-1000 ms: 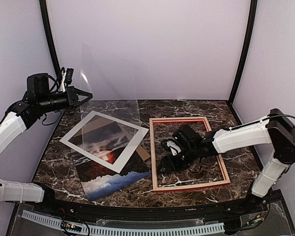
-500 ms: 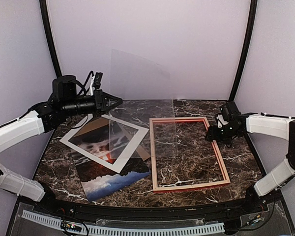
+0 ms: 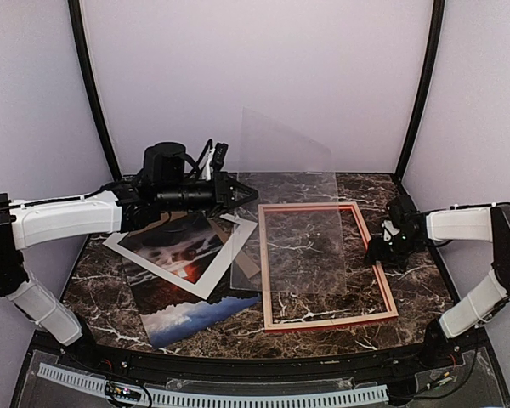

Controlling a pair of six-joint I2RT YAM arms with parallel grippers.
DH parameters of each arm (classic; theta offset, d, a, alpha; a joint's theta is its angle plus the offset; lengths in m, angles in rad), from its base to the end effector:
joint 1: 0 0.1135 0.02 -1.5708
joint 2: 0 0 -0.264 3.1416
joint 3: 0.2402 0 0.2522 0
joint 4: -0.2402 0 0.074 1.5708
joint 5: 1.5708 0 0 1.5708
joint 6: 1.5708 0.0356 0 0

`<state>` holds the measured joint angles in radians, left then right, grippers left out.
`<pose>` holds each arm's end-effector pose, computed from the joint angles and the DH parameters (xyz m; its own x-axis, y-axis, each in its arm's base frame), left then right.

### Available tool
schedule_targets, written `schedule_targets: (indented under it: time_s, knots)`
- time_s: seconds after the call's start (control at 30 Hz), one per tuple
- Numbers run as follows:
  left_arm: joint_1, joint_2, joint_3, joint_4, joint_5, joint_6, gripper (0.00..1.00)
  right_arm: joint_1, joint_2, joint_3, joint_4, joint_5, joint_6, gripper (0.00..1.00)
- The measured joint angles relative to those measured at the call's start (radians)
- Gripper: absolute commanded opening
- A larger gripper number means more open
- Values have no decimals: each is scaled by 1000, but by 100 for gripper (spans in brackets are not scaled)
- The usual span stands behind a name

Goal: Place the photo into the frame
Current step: Place the glass panel in the frame body.

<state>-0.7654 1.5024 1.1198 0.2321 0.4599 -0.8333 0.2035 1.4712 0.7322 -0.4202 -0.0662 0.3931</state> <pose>0.2460 -0.2583 0.3252 -0.7664 -0.1834 -0.6156 0.5503 0.3069 -0.7765 0.2532 0.0547 0.1552 -0.9163 0.2012 -0.3463 0.1336 0.9687 0.2093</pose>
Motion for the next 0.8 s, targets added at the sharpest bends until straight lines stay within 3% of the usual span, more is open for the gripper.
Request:
schedule_targets:
  time_s: [0.23,0.43,0.63,0.8]
  knots:
    - [-14,13,12,53,-17,-13,0,-2,-14,-45,75,-95,19,59]
    - [-19,68,28,92,-31,-25,0,0,-101,-113,80,-205,50,63]
    - [-38,121,40,123,-32,-61,0,-13,-156,-70,21,-152,54,67]
    - [-71,182,80,188,-21,-115,0,-100,-156,-10,-3,-72,48,67]
